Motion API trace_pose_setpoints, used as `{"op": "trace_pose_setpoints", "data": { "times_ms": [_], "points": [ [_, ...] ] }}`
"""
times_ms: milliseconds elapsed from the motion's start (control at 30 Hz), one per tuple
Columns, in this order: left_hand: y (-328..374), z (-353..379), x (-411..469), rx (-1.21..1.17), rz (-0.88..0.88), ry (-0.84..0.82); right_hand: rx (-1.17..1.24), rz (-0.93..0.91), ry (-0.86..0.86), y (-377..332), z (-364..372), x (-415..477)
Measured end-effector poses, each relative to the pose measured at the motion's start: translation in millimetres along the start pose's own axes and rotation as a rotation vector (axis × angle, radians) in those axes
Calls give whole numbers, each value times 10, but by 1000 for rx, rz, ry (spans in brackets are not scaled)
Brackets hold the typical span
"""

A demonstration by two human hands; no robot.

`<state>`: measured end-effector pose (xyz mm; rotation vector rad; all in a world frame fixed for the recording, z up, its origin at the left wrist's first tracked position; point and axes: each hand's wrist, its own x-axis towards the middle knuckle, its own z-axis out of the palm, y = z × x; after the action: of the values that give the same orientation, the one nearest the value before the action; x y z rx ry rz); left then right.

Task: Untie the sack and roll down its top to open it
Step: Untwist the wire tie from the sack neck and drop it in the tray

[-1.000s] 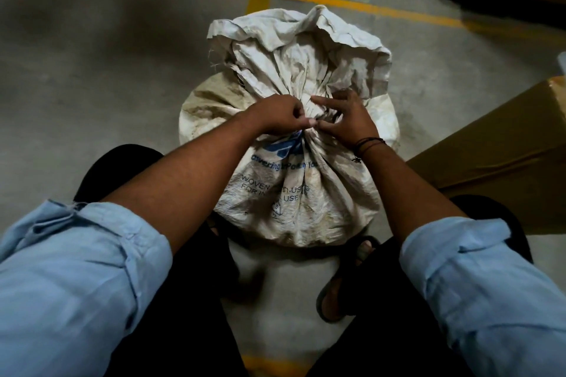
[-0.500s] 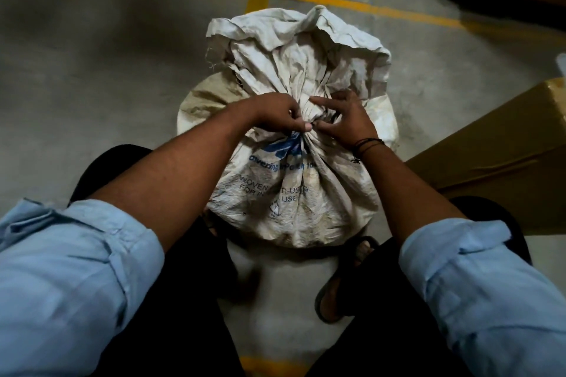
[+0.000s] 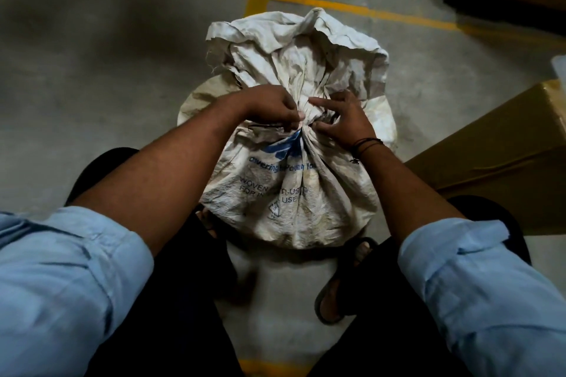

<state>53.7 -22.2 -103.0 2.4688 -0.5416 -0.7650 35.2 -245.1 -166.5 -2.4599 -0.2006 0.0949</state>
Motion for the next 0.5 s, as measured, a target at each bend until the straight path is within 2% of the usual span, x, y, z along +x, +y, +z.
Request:
{"op": "trace_pose_setpoints", "data": {
  "times_ms": [167, 400, 500],
  "points": [
    [-29, 216, 45, 165, 18, 195, 59, 53, -29, -136, -47, -76],
    [-40, 312, 69, 196, 29, 289, -224, 155, 371, -334, 68, -303],
    [-67, 313, 51, 189, 31, 306, -234, 169, 373, -355, 82, -323]
  ]
}}
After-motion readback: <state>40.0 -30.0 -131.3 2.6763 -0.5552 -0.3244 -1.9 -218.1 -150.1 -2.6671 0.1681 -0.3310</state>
